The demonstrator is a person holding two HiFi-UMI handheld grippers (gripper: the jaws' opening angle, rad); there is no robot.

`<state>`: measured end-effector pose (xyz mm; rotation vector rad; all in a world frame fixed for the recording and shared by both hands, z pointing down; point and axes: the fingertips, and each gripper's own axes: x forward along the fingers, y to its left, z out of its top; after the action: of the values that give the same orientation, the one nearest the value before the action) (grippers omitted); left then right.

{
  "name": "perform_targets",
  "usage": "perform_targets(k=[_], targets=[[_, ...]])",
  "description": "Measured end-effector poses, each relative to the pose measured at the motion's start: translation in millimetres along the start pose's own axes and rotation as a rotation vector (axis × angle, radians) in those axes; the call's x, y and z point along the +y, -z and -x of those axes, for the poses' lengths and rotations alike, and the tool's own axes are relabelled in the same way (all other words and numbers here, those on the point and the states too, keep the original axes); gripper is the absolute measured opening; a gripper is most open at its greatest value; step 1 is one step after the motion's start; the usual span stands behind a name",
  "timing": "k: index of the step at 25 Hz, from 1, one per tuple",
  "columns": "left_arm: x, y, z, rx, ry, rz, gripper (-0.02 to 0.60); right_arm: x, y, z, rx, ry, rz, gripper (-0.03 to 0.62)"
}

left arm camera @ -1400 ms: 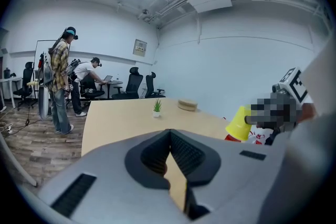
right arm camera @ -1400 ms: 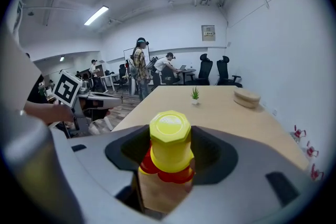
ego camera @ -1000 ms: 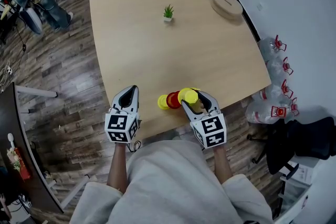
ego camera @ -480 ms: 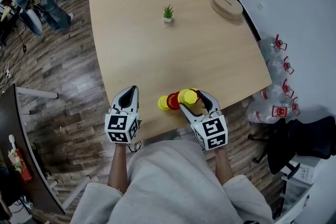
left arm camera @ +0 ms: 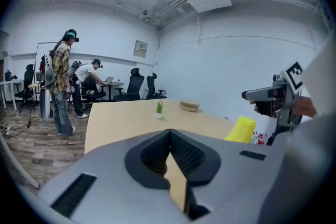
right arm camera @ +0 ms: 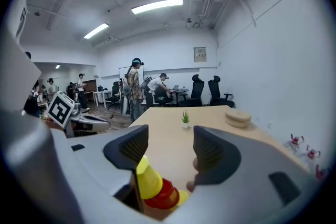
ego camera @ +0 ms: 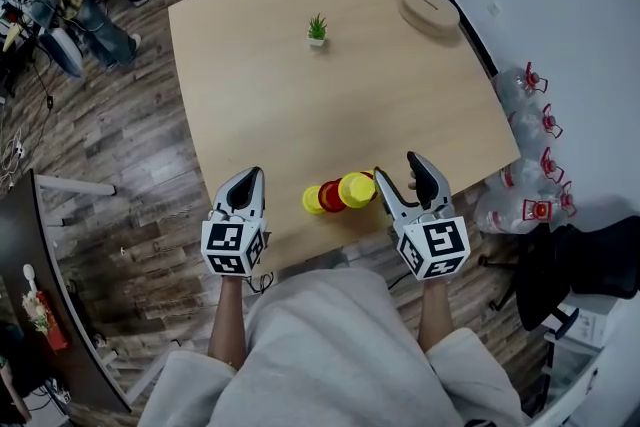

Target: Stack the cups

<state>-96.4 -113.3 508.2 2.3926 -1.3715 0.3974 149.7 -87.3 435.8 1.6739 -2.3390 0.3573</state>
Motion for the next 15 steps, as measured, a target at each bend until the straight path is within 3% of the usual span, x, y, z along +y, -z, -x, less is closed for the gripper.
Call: perform_targets(k=[7,11,15], targets=[[3,3,0,0.014,-0.013,-0.005,0.011,-65,33,-5,-0.013,0.130,-0.050,0.213],[5,3,0,0.016,-0.020,-0.009,0.011,-81,60,-9,0.002,0.163,-0.054,0.173],[3,3,1,0.015,-0.023,-0.013,0.011,-86,82,-7,0.018,0.196,-0.066,0.088]])
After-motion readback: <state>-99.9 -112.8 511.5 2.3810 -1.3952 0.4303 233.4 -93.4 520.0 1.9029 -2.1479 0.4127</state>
